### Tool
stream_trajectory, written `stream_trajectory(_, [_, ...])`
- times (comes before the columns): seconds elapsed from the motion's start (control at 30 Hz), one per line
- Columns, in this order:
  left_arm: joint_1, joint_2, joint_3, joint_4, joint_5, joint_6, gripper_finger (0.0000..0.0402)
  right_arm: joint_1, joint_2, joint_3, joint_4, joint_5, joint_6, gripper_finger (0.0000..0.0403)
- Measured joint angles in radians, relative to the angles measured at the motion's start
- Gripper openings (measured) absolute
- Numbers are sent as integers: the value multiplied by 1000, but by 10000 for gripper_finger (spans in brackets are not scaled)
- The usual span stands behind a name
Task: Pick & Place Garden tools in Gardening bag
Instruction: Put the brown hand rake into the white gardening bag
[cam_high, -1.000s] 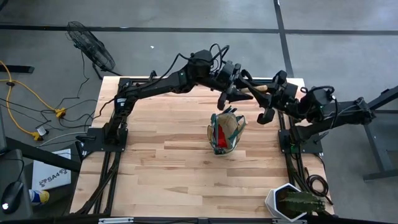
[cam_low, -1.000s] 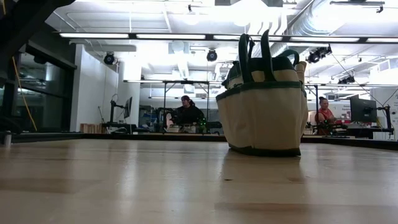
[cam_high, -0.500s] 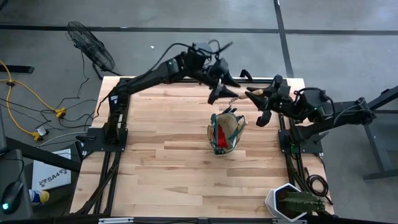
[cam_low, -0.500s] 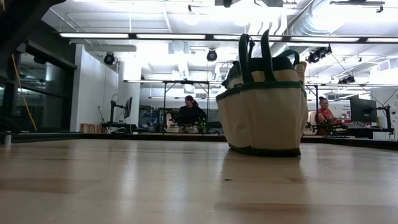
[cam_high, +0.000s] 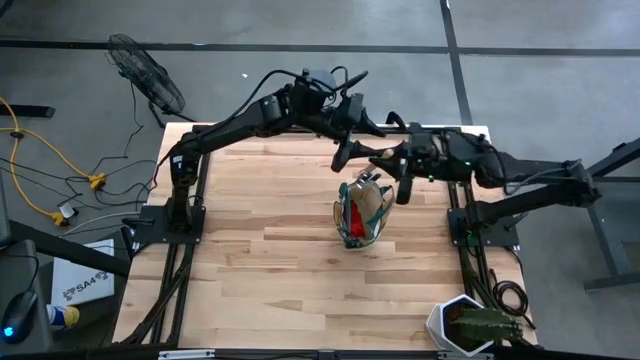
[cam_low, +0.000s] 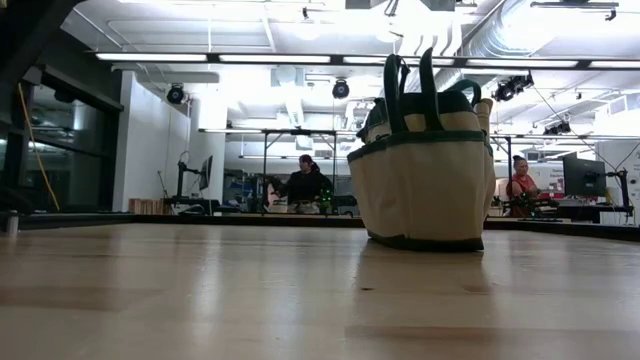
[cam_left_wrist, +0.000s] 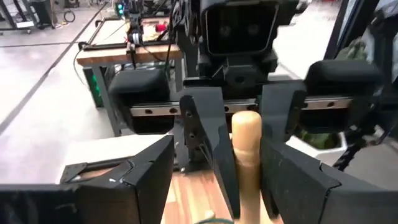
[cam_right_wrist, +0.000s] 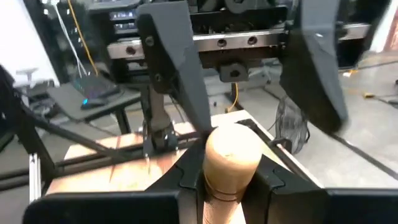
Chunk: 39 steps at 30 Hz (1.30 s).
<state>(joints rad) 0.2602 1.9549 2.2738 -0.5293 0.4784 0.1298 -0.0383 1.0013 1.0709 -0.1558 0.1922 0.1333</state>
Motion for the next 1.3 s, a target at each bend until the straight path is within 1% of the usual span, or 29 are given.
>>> stream_trajectory(0.17, [1,-2,0,-55,-17,27,232,-36,63,58,-59,-75,-4,53])
stream_trajectory(0.3, [2,-2,0,-67,-11,25,232,-54,91,78,-77,-94,-5,53])
stream_trajectory(0.43, [2,-2,0,-72,33,22,232,-56,101,84,-72,-117,-7,53])
stream_trajectory(0.7, [2,0,0,-79,55,-23,232,-61,104,84,-66,-95,-18,53])
stream_trajectory(0.83, [2,1,0,-87,96,-41,232,-76,105,84,-68,-94,-17,53])
stream_trajectory(1.13, [-5,8,-1,-80,87,-59,232,-82,112,84,-78,-92,-18,53])
stream_trajectory(1.2, [-5,9,-1,-74,86,-59,227,-82,118,85,-78,-88,-17,53])
stream_trajectory(1.3, [-5,10,-1,-73,80,-59,205,-82,127,86,-76,-88,-15,53])
